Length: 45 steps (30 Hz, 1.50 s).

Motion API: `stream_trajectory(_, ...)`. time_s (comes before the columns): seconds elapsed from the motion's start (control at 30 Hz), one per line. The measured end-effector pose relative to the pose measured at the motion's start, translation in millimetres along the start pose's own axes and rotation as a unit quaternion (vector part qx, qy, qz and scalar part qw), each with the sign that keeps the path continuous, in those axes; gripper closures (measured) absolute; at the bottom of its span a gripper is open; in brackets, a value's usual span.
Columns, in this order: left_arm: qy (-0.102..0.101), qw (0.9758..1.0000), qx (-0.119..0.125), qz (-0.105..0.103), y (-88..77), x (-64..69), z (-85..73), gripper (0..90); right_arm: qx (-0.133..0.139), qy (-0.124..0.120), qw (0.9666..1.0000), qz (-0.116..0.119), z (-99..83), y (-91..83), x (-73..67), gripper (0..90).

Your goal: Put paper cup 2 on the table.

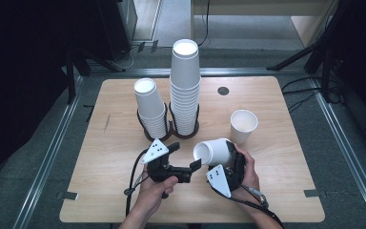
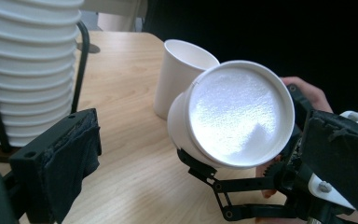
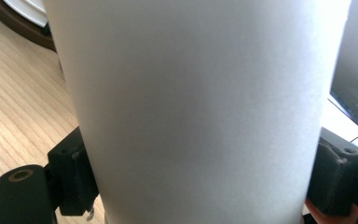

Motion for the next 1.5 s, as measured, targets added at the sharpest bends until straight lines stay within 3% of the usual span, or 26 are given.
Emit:
stream_trajectory(0.27,-0.002,0.9999,-0.011,-0.003,3.9,5.3,-1.0,0.0,0.003,-0.029,0.9996,-0.001,6.3,-1.8,-5.1,14.2)
stream_trajectory(0.47,-0.002,0.9998,-0.020,-0.007,7.1,6.9,-2.1,0.0,-0.002,-0.038,0.9993,0.005,6.8,-0.4,-11.7,14.1)
stream_trajectory(0.77,-0.006,0.9988,-0.047,-0.011,12.3,6.4,-4.6,0.5,0.006,-0.060,0.9981,0.014,12.5,-0.3,-24.0,14.1)
stream_trajectory(0.97,-0.003,0.9980,-0.061,-0.015,14.2,8.2,-5.8,7.2,0.008,-0.061,0.9981,0.009,13.5,-0.2,-24.1,14.0)
stream_trajectory(1.0,-0.005,0.9979,-0.064,-0.010,14.5,8.3,-6.0,8.9,0.009,-0.061,0.9981,0.009,13.6,-0.3,-23.8,14.0)
stream_trajectory(1.13,-0.015,0.9963,-0.081,-0.026,15.3,7.3,-6.1,14.7,0.012,-0.064,0.9979,0.003,13.6,-0.6,-22.4,13.8)
stream_trajectory(1.2,-0.019,0.9965,-0.077,-0.027,14.1,7.2,-5.2,20.8,0.011,-0.062,0.9980,-0.001,13.3,-0.7,-22.9,13.6)
stream_trajectory(1.5,-0.016,0.9959,-0.082,-0.034,13.4,3.5,-4.6,23.4,0.013,-0.070,0.9975,-0.007,12.9,0.6,-24.4,10.8)
Point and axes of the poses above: each handheld gripper's, and its own axes: y roughly forward along the jaws, z roughly out of its top, x roughly to its right, the point moved 1 cm from there along y, roughly forward along the jaws, and after that the axes turned 15 degrees about z, right-handed, at the moved point
